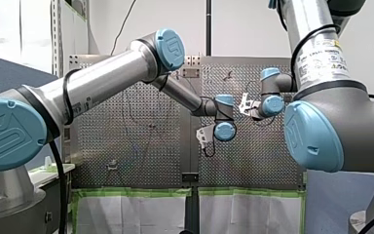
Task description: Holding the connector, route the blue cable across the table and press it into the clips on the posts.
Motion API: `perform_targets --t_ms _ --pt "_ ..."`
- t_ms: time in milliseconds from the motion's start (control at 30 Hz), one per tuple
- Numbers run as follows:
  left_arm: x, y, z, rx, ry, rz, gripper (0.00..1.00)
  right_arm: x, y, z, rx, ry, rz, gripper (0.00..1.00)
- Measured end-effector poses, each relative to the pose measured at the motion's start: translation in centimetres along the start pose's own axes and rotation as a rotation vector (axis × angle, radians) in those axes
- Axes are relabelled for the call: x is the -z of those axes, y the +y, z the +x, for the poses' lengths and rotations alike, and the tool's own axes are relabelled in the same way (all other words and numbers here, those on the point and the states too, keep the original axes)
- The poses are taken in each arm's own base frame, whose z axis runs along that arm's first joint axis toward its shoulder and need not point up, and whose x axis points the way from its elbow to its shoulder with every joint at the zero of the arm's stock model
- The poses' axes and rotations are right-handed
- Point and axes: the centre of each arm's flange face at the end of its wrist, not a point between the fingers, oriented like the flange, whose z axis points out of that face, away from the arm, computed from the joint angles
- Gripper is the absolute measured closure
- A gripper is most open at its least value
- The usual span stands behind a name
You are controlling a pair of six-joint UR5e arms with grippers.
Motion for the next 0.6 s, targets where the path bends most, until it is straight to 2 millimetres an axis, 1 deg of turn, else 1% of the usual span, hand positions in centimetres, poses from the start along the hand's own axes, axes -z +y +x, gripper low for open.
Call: perform_targets --t_ms 33,67,100,133,167,600 --pt "0.03 -0.04 0.01 0.001 0.0 0.001 0.72 0.01 -0.03 -0.01 0.0 -0.001 0.001 1.0" --pt "0.06 -0.08 0.02 0.002 -0.001 0.002 0.82 0.01 -0.06 -0.02 0.0 -0.001 0.001 1.0" --pt "0.08 -0.11 0.03 0.002 0.0 0.002 0.82 0.02 -0.09 -0.02 0.0 -0.001 0.002 1.0" --pt "0.1 -0.13 0.03 0.002 0.0 0.002 0.95 0.03 -0.14 -0.02 0.0 -0.001 0.003 1.0" --pt "0.14 -0.15 0.04 0.002 0.0 0.002 1.0 0.04 -0.16 -0.02 0.0 -0.001 0.003 1.0" --pt "0.62 -0.13 -0.07 -0.002 0.006 -0.025 1.0 0.04 -0.07 0.04 0.0 -0.001 0.002 1.0"
